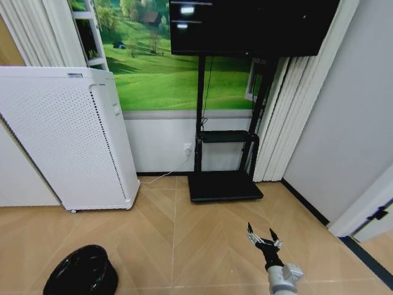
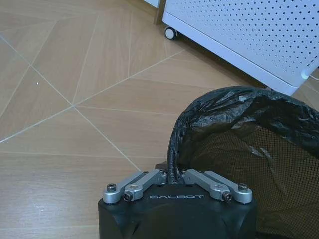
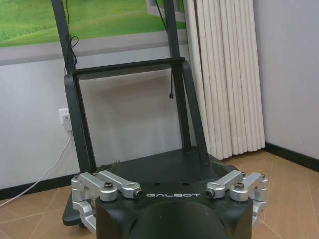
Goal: Pick up the trash bin and place the garbage on the floor into it.
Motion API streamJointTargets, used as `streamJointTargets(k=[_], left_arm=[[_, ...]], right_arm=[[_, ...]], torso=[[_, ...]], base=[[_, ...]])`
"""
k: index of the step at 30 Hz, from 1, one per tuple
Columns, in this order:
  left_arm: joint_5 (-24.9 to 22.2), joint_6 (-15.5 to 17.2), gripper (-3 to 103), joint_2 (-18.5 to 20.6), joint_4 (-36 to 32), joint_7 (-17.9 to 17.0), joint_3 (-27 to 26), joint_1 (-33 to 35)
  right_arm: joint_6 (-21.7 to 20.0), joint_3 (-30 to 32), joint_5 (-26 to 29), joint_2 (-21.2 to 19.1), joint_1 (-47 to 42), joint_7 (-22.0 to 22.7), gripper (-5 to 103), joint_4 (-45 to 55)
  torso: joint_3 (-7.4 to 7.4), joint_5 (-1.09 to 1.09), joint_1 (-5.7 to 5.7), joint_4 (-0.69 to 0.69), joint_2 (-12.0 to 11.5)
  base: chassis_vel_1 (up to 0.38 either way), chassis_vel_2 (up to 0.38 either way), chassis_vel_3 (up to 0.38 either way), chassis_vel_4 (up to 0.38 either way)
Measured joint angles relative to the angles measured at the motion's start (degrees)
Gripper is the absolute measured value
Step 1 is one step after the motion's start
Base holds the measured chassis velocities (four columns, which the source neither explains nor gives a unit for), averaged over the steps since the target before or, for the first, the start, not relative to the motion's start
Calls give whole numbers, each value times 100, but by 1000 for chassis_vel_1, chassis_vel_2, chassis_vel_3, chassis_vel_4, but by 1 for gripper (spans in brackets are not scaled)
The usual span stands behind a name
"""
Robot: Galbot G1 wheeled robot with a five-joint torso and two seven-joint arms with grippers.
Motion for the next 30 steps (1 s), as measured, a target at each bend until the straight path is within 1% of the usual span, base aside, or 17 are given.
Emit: streamJointTargets(k=[2, 9, 10, 11, 12, 13, 14, 17, 18, 19, 20, 23, 24, 27, 28, 29, 30], left_arm=[[-23, 14, 4, 2, -28, -17, -11, 14], [-93, 20, 4, -7, -126, -74, -91, 80], [-103, 8, 0, -8, -127, -68, -124, 87], [-98, -21, 6, -10, -119, -48, -154, 86], [-98, -21, 6, -10, -119, -48, -154, 86], [-71, -63, 11, -11, -94, -26, -179, 82], [-71, -63, 11, -11, -94, -26, -179, 82], [51, -198, 26, -14, -27, 155, -235, 37], [51, -198, 26, -14, -27, 155, -235, 37], [135, -239, 32, -15, 2, 231, -257, 8], [135, -239, 32, -15, 2, 231, -257, 8], [284, -318, 48, -1, 26, 536, -384, -22], [284, -318, 48, -1, 26, 536, -384, -22], [518, -459, 65, -5, -235, 944, -639, 101], [518, -459, 65, -5, -235, 944, -639, 101], [613, -592, 70, -27, -386, 1108, -756, 151], [647, -648, 70, -40, -460, 1174, -803, 171]], right_arm=[[2, 0, -10, 3, 4, -1, 100, -17], [16, -32, -41, 21, 40, -6, 100, -90], [21, -53, -57, 31, 39, -6, 100, -106], [27, -66, -66, 42, 37, -6, 100, -116], [27, -66, -66, 42, 37, -6, 100, -116], [37, -77, -73, 51, 31, -6, 100, -126], [37, -77, -73, 51, 31, -6, 100, -126], [90, -93, -108, 73, -14, -6, 100, -172], [90, -93, -108, 73, -14, -6, 100, -172], [102, -94, -127, 78, -32, -6, 100, -174], [102, -94, -127, 78, -32, -6, 100, -174], [118, -96, -141, 81, -85, -6, 100, -165], [118, -96, -141, 81, -85, -6, 100, -165], [119, -39, -175, 80, -106, -34, 100, -122], [119, -39, -175, 80, -106, -34, 100, -122], [117, 25, -293, 93, -111, -50, 100, -92], [128, 50, -352, 98, -114, -55, 100, -77]], torso=[[0, -1, 0, -1, 0], [0, 2, 0, 1, 0], [0, 3, 0, 1, 0], [0, 4, 0, 0, 0], [0, 4, 0, 0, 0], [0, 5, 0, 0, 0], [0, 5, 0, 0, 0], [0, 5, 0, 0, 0], [0, 5, 0, 0, 0], [0, 4, 0, 0, 0], [0, 4, 0, 0, 0], [0, 3, 0, 0, 0], [0, 3, 0, 0, 0], [0, 4, 0, 0, 0], [0, 4, 0, 0, 0], [0, 4, 0, 1, 0], [0, 4, 0, 1, 0]], base=[[0, 0, 0, 0], [0, 0, 0, 0], [0, 0, 0, 0], [0, 0, 0, 0], [0, 0, 0, 0], [0, 0, 0, 0], [0, 0, 0, 0], [0, 0, 0, 0], [0, 0, 0, 0], [0, 0, 0, 0], [0, 0, 0, 0], [0, 0, 0, 0], [0, 0, 0, 0], [0, 0, 0, 0], [0, 0, 0, 0], [0, 0, 0, 0], [0, 0, 0, 0]])
